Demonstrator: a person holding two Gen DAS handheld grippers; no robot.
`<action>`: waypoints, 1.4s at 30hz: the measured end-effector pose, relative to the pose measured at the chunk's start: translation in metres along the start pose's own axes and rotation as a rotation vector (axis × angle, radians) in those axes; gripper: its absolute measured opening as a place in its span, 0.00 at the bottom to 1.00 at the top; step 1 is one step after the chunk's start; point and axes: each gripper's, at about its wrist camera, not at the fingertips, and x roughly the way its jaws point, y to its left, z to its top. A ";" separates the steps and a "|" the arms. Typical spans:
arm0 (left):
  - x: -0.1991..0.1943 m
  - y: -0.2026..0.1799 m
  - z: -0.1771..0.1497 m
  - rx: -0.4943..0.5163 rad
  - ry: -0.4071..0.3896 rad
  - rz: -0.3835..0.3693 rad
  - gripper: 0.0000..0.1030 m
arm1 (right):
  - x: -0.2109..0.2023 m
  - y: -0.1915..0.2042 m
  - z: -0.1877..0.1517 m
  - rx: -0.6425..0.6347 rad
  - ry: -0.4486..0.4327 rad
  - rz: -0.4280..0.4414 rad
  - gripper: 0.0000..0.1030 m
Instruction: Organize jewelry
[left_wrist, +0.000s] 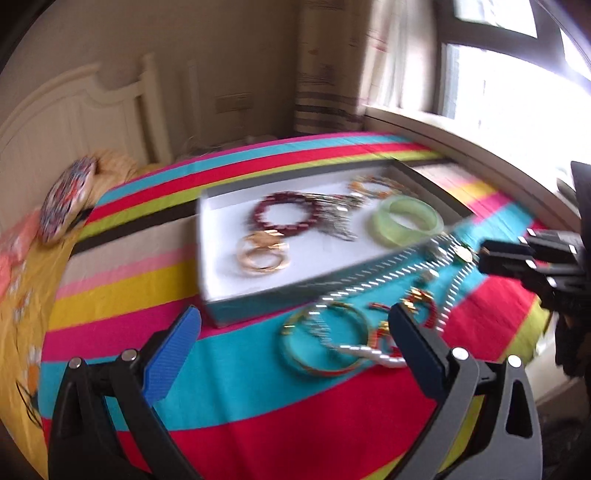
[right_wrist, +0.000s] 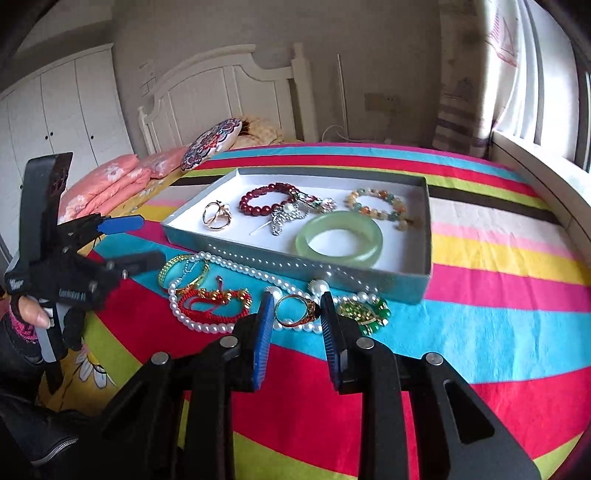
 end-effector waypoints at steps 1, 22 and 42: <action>0.000 -0.014 0.002 0.056 0.004 -0.009 0.98 | 0.000 -0.003 -0.002 0.007 0.000 0.002 0.24; 0.050 -0.067 0.017 0.377 0.181 -0.234 0.31 | -0.011 -0.027 -0.018 0.091 -0.041 0.047 0.25; 0.029 -0.051 0.028 0.274 0.088 -0.287 0.03 | -0.019 -0.028 -0.017 0.105 -0.067 0.053 0.25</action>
